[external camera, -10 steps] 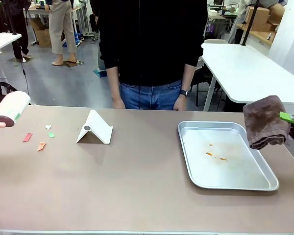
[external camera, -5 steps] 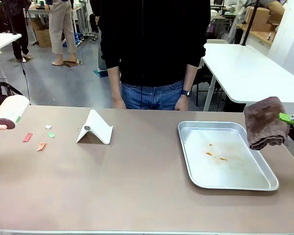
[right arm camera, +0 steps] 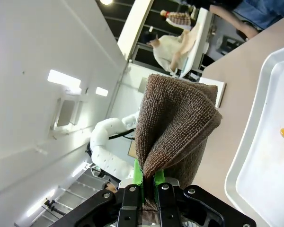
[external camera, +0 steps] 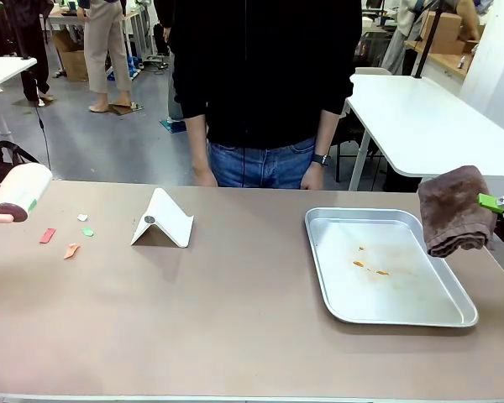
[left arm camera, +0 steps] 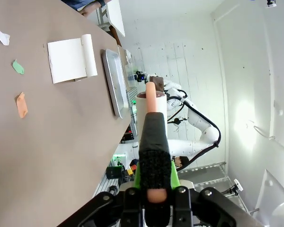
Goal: Clean the surface of the table.
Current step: Hold the Lint Roller with your left hand and the towel with your right hand, then if a person points to the right, clean the right side of the table with your right hand, and if they point to the left, clean the left side with your left hand.
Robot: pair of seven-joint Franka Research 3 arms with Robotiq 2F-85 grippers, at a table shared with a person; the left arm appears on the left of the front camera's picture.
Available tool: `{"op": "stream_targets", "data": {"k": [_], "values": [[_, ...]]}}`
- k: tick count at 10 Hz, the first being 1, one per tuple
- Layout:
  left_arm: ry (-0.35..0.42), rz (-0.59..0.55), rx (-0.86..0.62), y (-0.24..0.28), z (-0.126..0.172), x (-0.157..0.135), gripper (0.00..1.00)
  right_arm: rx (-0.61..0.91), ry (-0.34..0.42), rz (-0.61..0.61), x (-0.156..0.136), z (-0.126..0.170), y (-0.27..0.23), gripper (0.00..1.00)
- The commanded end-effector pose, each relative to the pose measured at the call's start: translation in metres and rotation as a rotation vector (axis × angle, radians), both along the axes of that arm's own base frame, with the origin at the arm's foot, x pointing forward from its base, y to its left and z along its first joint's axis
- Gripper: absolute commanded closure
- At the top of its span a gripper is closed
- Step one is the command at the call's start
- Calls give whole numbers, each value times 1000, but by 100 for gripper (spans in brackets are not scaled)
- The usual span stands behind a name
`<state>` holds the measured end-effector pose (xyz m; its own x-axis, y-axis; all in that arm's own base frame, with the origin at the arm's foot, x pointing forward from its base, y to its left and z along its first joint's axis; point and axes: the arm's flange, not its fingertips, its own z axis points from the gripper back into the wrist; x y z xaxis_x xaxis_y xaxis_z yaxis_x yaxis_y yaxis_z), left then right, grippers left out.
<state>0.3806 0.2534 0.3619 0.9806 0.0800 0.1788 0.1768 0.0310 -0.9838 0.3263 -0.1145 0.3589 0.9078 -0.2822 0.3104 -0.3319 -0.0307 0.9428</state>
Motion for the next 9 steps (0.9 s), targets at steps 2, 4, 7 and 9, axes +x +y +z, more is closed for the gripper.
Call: {"op": "stream_targets", "data": {"k": [2, 4, 7, 9], "values": [[-19, -6, -14, 1, 3, -3, 100, 5, -8, 4, 0, 3, 1, 100], [-19, -6, -14, 1, 3, -3, 100, 5, -8, 4, 0, 3, 1, 100], [-19, -6, -14, 1, 3, -3, 100, 5, -8, 4, 0, 3, 1, 100], [-19, -6, -14, 1, 3, -3, 100, 5, -8, 4, 0, 3, 1, 100]]}}
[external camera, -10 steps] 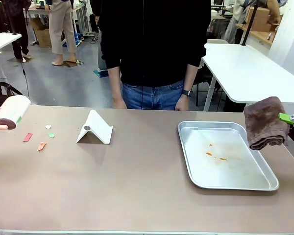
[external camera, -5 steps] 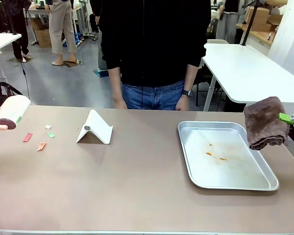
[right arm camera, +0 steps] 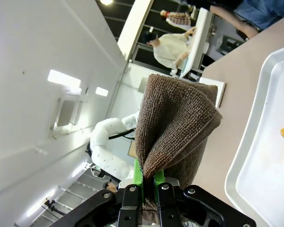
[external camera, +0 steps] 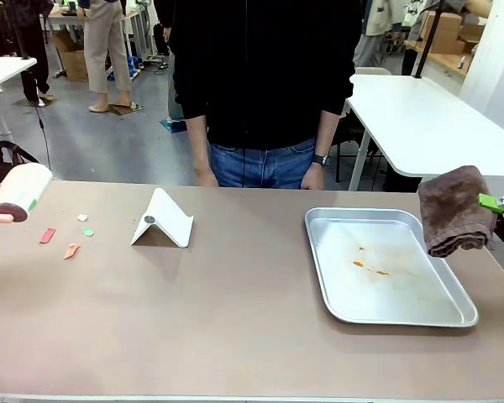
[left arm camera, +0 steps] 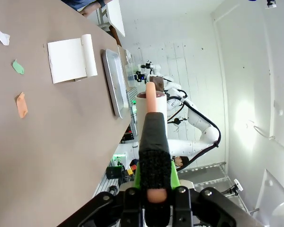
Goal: Clean the surface of the table.
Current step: If a person points to the right, clean the right side of the table with your right hand, and if they point to the left, clean the left side with your left hand.
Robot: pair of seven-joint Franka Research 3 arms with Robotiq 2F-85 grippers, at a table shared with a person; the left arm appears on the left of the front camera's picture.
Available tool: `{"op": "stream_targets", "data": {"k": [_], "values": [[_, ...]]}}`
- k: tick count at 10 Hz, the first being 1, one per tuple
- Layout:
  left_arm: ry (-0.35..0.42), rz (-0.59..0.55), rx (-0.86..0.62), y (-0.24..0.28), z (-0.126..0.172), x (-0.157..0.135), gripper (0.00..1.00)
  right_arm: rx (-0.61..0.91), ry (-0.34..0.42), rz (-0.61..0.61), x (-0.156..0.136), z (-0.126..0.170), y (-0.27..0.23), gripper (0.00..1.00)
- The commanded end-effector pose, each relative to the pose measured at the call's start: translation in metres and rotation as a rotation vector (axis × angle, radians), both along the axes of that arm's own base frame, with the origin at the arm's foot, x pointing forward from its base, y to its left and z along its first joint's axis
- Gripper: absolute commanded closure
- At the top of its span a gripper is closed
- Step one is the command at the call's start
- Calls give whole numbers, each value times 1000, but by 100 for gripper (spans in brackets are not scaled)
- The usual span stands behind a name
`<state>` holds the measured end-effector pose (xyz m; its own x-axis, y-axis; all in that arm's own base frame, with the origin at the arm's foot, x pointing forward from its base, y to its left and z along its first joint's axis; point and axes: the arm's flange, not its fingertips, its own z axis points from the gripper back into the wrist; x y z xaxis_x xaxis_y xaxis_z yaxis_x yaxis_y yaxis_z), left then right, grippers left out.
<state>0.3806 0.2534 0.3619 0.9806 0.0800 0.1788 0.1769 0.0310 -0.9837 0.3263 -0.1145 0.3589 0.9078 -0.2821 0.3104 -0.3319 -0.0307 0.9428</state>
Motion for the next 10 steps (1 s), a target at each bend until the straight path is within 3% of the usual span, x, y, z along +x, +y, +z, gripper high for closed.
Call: {"op": "stream_targets", "data": {"k": [1, 10], "values": [[-19, -6, -14, 1, 3, -3, 100, 5, -8, 4, 0, 3, 1, 100], [-19, -6, -14, 1, 3, -3, 100, 5, -8, 4, 0, 3, 1, 100]]}}
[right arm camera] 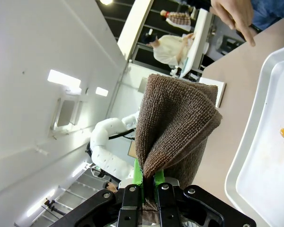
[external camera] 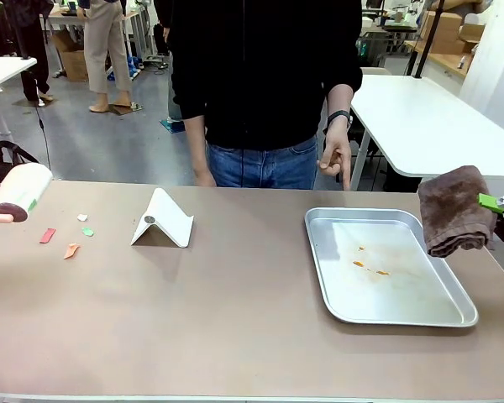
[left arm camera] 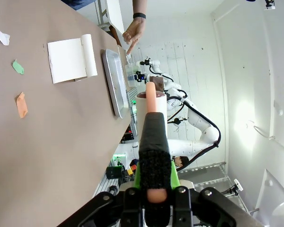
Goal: Clean the surface of the table.
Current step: If a person points to the right, clean the right side of the table with your right hand, and if they point to the left, clean the left side with your left hand.
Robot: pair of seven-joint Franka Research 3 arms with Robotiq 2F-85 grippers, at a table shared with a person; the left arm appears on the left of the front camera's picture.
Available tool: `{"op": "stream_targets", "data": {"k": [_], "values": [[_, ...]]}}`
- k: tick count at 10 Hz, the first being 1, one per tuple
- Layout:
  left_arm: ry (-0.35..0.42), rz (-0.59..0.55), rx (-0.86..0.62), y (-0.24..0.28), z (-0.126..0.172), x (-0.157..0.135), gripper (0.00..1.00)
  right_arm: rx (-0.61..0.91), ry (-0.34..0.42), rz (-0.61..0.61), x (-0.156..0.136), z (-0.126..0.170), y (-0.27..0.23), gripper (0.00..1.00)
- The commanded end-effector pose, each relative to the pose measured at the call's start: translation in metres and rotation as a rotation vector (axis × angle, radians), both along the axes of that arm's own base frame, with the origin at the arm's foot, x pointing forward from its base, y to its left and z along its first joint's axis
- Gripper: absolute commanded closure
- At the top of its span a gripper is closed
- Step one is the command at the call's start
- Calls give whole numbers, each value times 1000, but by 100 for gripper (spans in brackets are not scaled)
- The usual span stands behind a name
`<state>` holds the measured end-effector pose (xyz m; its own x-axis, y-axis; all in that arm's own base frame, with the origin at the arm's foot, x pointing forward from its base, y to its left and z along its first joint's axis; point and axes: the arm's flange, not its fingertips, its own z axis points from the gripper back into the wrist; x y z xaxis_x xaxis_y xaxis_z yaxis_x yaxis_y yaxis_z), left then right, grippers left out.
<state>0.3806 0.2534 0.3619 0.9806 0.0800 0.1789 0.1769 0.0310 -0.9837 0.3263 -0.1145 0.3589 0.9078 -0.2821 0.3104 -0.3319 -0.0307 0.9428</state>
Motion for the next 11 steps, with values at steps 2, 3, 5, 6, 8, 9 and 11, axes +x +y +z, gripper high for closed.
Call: {"op": "stream_targets", "data": {"k": [2, 3, 5, 6, 8, 9, 11], "values": [[-19, -6, -14, 1, 3, -3, 100, 5, -8, 4, 0, 3, 1, 100], [-19, -6, -14, 1, 3, -3, 100, 5, -8, 4, 0, 3, 1, 100], [-19, -6, -14, 1, 3, -3, 100, 0, 0, 0, 0, 0, 0, 89], [-19, -6, -14, 1, 3, -3, 100, -74, 30, 21, 4, 2, 7, 89], [-19, -6, -14, 1, 3, -3, 100, -278, 128, -61, 18, 7, 17, 89], [-19, -6, -14, 1, 3, -3, 100, -402, 140, -115, 23, 9, 23, 89], [-19, -6, -14, 1, 3, -3, 100, -614, 155, -157, 33, 14, 35, 89]]}}
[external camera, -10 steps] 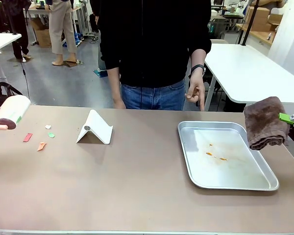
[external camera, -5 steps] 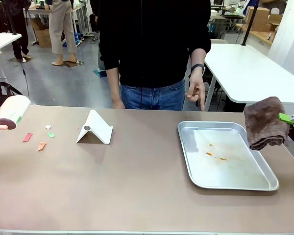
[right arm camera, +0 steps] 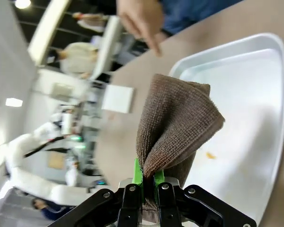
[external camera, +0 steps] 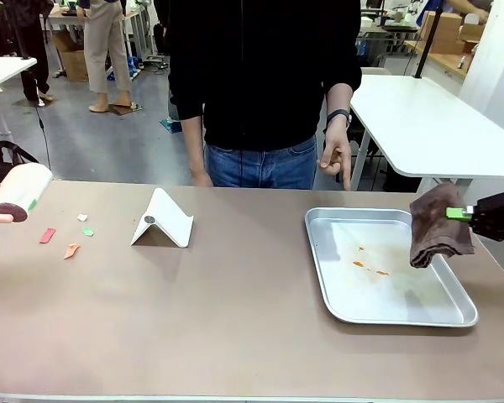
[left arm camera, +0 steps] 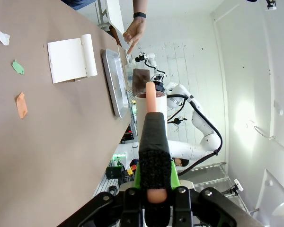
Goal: Clean the surface of the table.
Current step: If a person points to the right, clean the right side of the table with your right hand, and if they point to the left, clean the left side with your left hand.
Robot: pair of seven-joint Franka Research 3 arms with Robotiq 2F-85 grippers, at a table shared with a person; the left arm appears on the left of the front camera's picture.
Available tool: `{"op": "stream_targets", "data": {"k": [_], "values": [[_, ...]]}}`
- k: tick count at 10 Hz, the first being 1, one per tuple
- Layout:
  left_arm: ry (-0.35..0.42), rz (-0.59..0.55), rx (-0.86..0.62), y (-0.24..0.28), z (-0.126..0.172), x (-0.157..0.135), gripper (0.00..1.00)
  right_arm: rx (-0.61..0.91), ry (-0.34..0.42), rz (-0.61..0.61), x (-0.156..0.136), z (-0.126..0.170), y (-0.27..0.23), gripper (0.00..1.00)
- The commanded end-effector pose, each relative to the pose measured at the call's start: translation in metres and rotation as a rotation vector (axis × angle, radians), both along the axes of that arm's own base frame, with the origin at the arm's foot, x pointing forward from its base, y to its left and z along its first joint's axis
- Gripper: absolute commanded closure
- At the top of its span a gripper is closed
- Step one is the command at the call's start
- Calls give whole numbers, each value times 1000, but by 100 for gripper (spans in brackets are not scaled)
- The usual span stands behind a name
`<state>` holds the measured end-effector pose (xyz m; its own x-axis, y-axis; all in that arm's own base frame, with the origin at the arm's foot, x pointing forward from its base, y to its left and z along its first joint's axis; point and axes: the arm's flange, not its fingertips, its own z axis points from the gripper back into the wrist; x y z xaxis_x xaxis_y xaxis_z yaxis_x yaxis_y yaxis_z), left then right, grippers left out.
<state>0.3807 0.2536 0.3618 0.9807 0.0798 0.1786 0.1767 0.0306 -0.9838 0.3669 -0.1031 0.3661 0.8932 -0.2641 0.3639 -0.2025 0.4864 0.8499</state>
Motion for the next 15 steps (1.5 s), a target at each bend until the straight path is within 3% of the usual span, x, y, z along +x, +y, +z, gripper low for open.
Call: {"op": "stream_targets", "data": {"k": [1, 4, 7, 15], "values": [[-19, -5, -14, 1, 3, -3, 100, -216, 91, -6, -1, 9, 30, 89], [-19, -5, -14, 1, 3, -3, 100, -508, 185, -8, 19, 6, 43, 89], [-19, -5, -14, 1, 3, -3, 100, -627, 227, -33, 34, 9, 49, 89], [-19, -5, -14, 1, 3, -3, 100, -548, 259, 89, 79, -32, 111, 89]]}}
